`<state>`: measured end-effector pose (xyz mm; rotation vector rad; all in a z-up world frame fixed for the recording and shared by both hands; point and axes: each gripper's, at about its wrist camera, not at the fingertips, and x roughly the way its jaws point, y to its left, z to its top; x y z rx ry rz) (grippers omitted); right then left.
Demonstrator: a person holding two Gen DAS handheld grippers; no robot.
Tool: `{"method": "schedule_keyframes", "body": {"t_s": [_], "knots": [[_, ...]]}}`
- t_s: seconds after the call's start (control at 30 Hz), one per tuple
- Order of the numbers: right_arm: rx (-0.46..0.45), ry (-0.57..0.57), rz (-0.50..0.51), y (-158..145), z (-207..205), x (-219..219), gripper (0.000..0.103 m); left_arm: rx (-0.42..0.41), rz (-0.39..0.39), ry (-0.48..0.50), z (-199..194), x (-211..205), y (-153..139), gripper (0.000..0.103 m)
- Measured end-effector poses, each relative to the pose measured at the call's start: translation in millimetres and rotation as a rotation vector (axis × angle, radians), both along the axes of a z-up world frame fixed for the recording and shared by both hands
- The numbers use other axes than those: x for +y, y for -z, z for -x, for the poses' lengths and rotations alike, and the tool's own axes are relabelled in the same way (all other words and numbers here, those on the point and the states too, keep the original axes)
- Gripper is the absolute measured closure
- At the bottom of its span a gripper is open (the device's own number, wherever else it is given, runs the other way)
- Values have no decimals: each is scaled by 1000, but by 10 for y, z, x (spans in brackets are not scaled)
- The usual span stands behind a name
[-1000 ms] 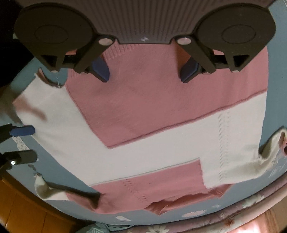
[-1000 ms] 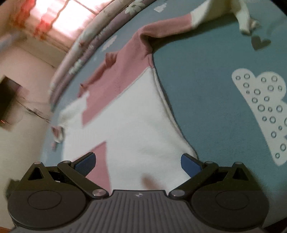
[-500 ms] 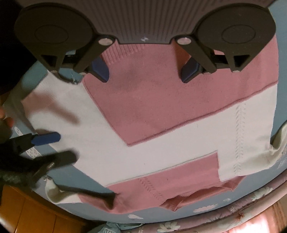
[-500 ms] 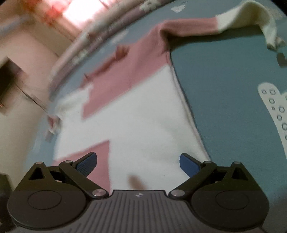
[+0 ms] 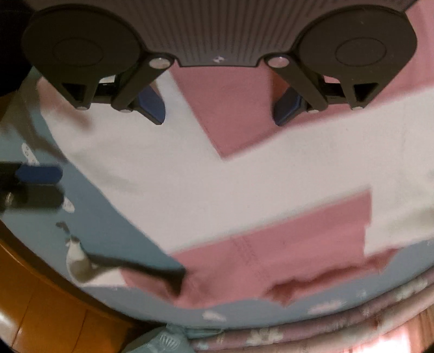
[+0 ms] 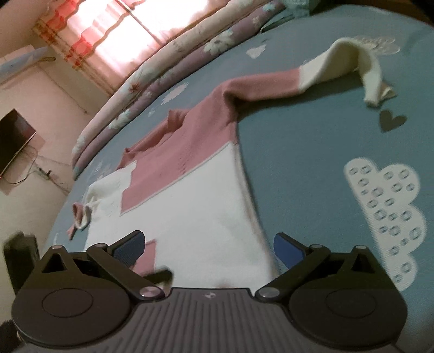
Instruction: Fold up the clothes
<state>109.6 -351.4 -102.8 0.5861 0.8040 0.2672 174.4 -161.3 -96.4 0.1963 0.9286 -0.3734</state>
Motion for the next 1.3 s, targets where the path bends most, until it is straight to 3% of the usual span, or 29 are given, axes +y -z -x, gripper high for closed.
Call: {"method": "schedule_keyframes", "body": {"t_s": [0.1,0.2,0.3,0.4,0.5,0.57,0.73,0.9,1.1,1.2,1.3], "knots": [[11,59,-15,17,6,-141,0,39,-18,124,244,-110,-103,13],[13,87,-31,22,22,-217,0,-21,18,224,473,-219,-263,13],[14,114,-48,27,36,-293,0,-56,29,322,602,-384,-248,13],[15,141,-64,32,51,-369,0,54,47,348,611,-523,-17,12],[17,168,-81,37,66,-445,0,10,-17,464,818,-699,23,9],[18,187,-92,40,76,-495,0,-26,12,509,865,-718,-83,9],[21,218,-107,49,106,-583,0,-87,136,452,664,-617,-365,8],[20,206,-114,43,108,-597,0,62,355,500,428,-756,-178,9],[10,236,-130,31,159,-712,0,147,420,556,496,-934,91,7],[17,243,-161,55,166,-762,0,113,336,619,529,-956,35,8],[17,238,-178,63,174,-777,0,56,326,579,369,-807,-101,8]]}}
